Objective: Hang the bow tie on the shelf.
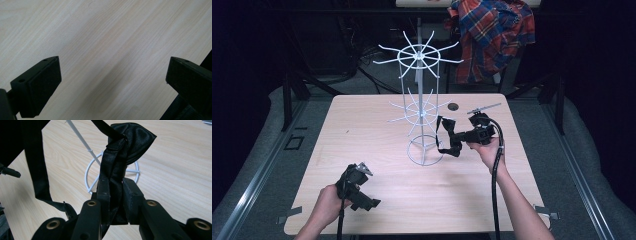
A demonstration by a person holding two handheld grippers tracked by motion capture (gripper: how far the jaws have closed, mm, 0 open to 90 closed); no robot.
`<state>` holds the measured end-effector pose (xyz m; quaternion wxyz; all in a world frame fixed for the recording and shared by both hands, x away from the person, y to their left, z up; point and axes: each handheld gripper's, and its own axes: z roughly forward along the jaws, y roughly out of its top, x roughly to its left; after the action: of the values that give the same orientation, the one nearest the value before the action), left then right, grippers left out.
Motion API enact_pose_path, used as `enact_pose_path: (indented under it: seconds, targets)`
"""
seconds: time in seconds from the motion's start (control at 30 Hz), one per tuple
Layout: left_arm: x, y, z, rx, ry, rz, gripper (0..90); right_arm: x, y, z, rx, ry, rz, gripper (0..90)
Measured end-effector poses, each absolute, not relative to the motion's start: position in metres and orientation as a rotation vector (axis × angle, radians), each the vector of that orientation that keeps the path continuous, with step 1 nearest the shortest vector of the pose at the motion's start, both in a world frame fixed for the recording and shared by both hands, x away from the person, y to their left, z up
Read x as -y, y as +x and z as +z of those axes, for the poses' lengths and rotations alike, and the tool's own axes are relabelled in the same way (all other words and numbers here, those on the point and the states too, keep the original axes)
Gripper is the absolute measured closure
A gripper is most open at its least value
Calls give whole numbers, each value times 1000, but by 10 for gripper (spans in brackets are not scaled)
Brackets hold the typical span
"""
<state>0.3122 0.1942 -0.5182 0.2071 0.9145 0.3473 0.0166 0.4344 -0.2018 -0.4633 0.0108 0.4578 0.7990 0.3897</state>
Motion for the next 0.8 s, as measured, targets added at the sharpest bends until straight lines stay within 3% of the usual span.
enact_pose_path:
  seconds: [0.8]
  targets:
    - [-193,312,-519,-967,2566,55,5,192,435,-474,-2515,1415,1224,742]
